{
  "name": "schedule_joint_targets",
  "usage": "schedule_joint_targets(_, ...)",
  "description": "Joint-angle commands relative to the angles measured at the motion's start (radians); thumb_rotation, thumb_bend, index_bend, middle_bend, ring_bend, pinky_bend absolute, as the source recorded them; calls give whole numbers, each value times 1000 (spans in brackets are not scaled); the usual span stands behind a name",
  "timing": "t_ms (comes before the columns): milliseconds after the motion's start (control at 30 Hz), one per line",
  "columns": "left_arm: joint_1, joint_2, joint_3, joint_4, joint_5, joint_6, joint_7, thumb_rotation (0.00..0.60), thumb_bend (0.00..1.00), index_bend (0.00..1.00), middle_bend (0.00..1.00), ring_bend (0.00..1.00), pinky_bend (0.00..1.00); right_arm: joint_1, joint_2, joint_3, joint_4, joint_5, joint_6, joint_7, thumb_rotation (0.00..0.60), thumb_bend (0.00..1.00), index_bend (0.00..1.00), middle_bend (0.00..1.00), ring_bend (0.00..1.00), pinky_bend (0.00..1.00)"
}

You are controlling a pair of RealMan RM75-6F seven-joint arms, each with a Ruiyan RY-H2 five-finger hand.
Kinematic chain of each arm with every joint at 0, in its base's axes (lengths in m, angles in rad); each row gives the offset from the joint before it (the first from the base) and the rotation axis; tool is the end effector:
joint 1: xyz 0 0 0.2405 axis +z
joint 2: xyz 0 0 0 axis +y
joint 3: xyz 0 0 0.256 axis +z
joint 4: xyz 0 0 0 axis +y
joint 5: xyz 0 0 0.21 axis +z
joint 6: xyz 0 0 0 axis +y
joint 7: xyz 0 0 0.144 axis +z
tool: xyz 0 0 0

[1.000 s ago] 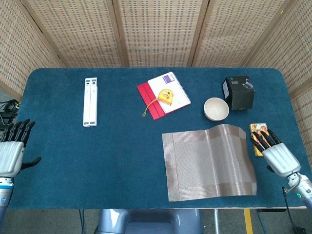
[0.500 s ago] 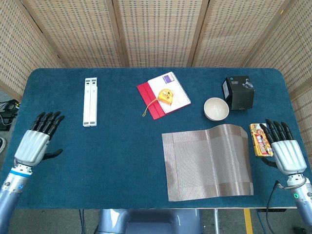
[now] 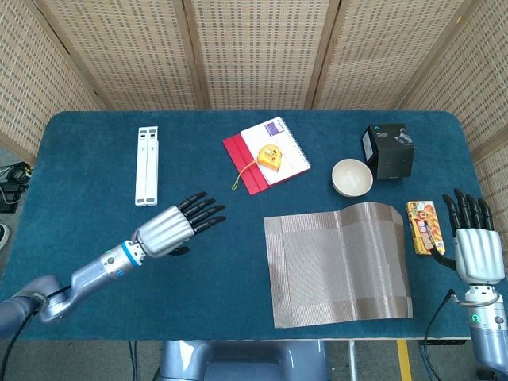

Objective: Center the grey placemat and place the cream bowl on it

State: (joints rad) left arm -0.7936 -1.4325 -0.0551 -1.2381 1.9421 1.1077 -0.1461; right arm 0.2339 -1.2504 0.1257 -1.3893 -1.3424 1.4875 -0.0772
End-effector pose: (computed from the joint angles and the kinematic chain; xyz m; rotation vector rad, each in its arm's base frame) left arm -0.1390 0.3338 0.0171 -2.3308 -0.3287 -1.1742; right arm -0.3238 -0.2471 0.1604 1.2961 -0.7090 0.8720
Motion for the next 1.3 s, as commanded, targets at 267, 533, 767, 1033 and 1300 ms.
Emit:
schedule_joint_targets(267, -170, -166, 32, 117, 62, -82, -36, 600, 0, 152, 0, 0, 0, -9, -5, 19, 9, 6, -4, 6, 600, 0, 0, 0, 0, 0)
schedule_joint_targets(533, -275, -277, 51, 182, 60, -153, -69, 600, 0, 178, 0, 0, 0, -16, -1, 23, 4, 2, -8, -3, 600, 0, 0, 0, 0, 0)
schedule_joint_targets(767, -360, -330, 62, 223, 48, -219, -71, 600, 0, 178, 0, 0, 0, -20, 7, 31, -3, 4, -18, 0, 600, 0, 0, 0, 0, 0)
schedule_joint_targets(1033, -423, -386, 65, 282, 16, -254, -83, 600, 0, 178, 0, 0, 0, -25, 15, 33, -19, 2, -27, -3, 600, 0, 0, 0, 0, 0)
schedule_joint_targets(1300, -457, -453, 82, 361, -8, -270, -71, 600, 0, 177, 0, 0, 0, -26, 22, 36, -28, 3, -44, -2, 600, 0, 0, 0, 0, 0)
